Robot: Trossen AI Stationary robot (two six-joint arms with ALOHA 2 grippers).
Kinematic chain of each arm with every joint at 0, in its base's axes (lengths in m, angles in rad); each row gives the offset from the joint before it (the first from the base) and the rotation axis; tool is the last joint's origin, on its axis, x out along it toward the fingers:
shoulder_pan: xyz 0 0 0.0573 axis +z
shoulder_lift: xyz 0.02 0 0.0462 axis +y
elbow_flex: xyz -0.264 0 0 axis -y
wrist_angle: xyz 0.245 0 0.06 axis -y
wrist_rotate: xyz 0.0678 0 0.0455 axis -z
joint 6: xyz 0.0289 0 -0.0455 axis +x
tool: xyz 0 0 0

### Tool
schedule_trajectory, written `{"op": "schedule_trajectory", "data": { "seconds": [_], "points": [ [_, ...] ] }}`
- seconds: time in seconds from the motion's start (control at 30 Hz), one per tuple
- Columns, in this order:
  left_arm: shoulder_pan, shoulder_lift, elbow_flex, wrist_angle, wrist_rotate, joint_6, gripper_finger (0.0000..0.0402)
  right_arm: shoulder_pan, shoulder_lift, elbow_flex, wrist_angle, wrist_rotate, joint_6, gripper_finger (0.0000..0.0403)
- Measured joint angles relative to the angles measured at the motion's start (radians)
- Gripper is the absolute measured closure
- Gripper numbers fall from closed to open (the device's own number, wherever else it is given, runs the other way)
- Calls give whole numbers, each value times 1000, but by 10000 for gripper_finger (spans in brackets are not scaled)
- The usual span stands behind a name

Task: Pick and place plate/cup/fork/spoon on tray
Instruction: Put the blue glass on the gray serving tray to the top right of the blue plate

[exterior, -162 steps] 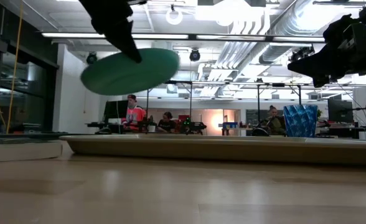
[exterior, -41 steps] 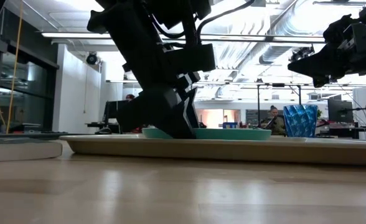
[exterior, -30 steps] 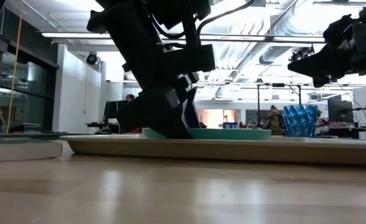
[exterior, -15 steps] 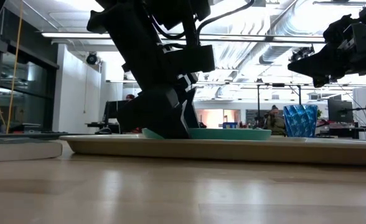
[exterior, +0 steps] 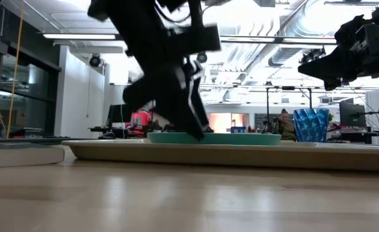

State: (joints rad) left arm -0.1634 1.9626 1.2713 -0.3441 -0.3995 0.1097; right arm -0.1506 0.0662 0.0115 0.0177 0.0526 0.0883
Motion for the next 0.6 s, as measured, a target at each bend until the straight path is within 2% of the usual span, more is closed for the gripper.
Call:
{"op": "schedule_trajectory", "data": {
  "seconds": [0.3, 0.6],
  "points": [
    [-44, -179, 0, -75, 7, -47, 160, 0, 0, 0, 0, 0, 0, 403],
    [-105, -462, 0, -109, -14, -80, 160, 0, 0, 0, 0, 0, 0, 403]
  ]
}}
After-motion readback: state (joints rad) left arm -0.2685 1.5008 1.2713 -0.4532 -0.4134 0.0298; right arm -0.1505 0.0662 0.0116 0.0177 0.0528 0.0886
